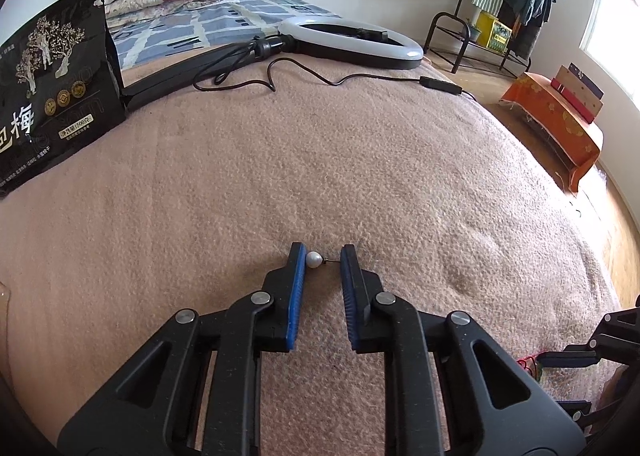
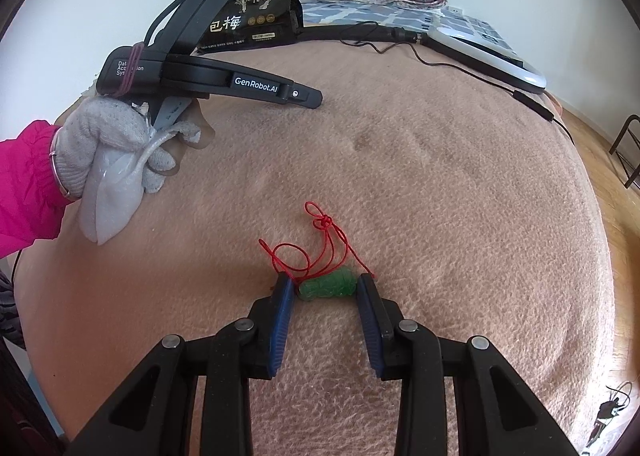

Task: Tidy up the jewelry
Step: 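Carry the jade pendant and pearl bead with both tools into the box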

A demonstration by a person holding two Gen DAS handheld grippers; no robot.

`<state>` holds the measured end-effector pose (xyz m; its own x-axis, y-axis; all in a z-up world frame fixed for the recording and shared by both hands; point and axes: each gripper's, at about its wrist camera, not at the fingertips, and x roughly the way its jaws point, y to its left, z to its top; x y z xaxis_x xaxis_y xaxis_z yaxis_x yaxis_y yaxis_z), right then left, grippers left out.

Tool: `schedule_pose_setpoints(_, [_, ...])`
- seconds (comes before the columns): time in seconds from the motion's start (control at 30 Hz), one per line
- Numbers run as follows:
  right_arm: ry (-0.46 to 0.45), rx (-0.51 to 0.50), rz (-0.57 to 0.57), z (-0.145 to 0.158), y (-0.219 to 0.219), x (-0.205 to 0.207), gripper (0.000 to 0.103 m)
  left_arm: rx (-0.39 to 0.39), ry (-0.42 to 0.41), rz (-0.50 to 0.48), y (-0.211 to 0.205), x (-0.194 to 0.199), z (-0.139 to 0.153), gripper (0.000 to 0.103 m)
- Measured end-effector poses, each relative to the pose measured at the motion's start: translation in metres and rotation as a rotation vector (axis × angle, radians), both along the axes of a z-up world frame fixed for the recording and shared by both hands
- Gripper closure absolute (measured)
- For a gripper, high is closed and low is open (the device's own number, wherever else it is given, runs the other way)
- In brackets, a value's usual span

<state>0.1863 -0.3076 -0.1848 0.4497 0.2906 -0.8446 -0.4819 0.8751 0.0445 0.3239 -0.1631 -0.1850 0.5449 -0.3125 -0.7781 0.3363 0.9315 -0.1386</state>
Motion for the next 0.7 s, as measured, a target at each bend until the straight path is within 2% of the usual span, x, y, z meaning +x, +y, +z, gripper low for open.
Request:
schedule_pose_setpoints(0.3, [-0.002, 0.014, -0.016, 0.005, -0.002, 0.001, 0.071, -0.006, -0.014, 0.000, 0.009, -0.011, 0.015, 0.087])
schedule_pose_setpoints(0.7, [-0.037, 0.015, -0.034, 0.027, -0.002, -0.005, 0.072, -0.021, -0.045, 0.007, 0.026, -0.028, 0.042, 0.087])
